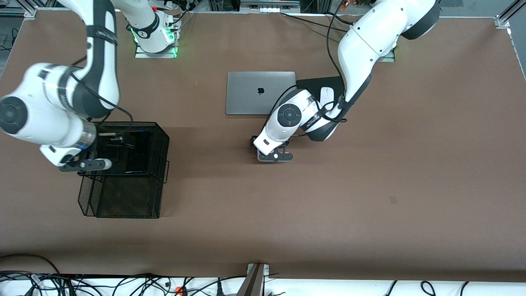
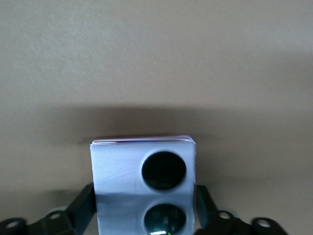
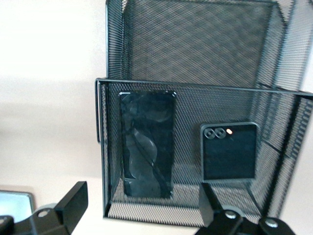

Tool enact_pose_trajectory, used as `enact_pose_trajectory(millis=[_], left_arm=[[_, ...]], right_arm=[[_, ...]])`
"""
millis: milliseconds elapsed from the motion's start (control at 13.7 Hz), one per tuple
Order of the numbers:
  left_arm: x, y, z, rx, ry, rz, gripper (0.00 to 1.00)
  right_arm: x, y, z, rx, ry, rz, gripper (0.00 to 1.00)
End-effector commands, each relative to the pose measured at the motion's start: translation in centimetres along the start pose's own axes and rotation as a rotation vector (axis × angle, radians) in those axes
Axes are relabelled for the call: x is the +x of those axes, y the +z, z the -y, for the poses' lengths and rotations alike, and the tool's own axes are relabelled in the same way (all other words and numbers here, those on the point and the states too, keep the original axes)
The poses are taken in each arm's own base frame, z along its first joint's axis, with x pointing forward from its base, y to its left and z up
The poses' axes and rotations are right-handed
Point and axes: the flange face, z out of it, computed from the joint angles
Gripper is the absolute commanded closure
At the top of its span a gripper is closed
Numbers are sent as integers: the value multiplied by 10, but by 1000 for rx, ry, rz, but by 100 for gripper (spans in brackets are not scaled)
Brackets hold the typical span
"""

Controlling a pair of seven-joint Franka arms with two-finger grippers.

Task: Place phones with both arms
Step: 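Lower the tall phone into the basket while the left gripper carries the white phone, then set the white flip phone beside the laptop and open the left gripper, then grasp the white phone with the right gripper while the left gripper withdraws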

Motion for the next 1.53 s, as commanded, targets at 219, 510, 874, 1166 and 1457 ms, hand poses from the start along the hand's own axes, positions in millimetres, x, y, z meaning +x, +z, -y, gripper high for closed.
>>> enact_pose_trajectory(millis=[219, 510, 874, 1166, 1457], left_arm=[[20, -80, 8, 73, -23, -20, 0], [36, -188, 57, 217, -28, 25, 0], [54, -279, 138, 404, 130, 59, 0], [59, -357, 187, 424, 254, 43, 0], [63, -437, 260, 360, 303, 2, 0]], right_arm=[[-3, -40, 12, -64, 109, 15, 0], [-1, -34, 40, -69, 84, 7, 0], [7, 9, 157, -5, 181, -50, 0], [-1, 74, 278, 38, 189, -94, 0], [-17, 118, 377, 113, 187, -163, 0]])
